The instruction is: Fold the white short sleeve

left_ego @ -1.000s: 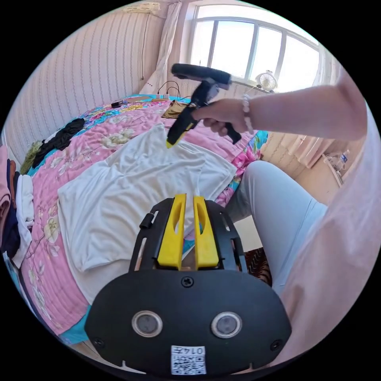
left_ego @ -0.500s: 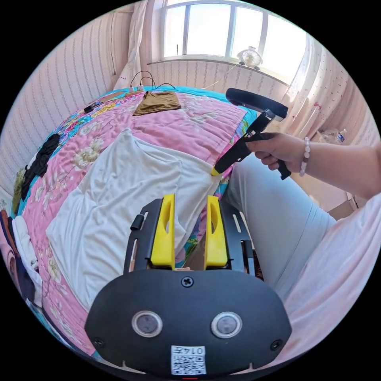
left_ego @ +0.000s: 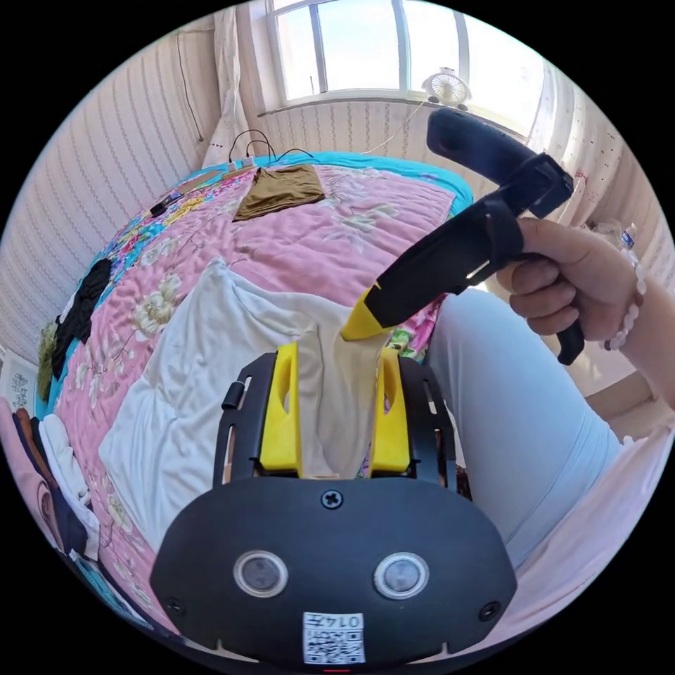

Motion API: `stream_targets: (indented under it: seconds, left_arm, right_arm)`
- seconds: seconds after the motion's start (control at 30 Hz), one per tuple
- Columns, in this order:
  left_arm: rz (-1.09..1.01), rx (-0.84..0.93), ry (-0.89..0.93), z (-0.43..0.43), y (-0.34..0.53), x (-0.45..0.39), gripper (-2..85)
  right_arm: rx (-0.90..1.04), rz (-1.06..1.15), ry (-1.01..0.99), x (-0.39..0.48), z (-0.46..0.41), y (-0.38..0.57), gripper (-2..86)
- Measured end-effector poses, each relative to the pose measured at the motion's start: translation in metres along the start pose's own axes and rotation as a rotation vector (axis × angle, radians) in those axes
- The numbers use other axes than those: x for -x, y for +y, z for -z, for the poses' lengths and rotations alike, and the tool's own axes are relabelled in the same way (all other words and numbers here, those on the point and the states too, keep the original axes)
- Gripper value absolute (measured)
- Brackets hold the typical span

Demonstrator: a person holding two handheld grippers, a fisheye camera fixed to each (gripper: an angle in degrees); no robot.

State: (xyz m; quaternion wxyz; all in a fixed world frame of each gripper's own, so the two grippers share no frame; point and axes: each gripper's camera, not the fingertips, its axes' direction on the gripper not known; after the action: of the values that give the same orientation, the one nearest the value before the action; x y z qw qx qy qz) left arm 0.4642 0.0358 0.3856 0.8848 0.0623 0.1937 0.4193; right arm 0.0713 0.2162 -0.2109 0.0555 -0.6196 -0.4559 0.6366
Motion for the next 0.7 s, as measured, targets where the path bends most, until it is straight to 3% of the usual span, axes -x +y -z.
stream_targets:
  seconds: [0.13,0.27,0.43,0.7]
  left_arm:
    - [0.065,0.066,0.010,-0.016,-0.006,0.012,12.6]
    - [0.146,0.104,0.013,-0.018,-0.011,0.024,0.8]
    - [0.129,0.114,0.025,-0.014,-0.014,0.030,-0.7]
    - [0.150,0.120,0.047,0.009,-0.015,0.046,-0.8]
  right_arm:
    - [0.046,0.025,-0.022,0.001,-0.004,-0.009,0.7]
    - [0.069,0.062,0.026,0.004,-0.001,-0.017,1.3]
    - [-0.065,-0.004,0.248,-0.020,0.018,-0.037,3.5]
    - [-0.134,0.044,0.217,-0.026,-0.017,-0.141,15.1]
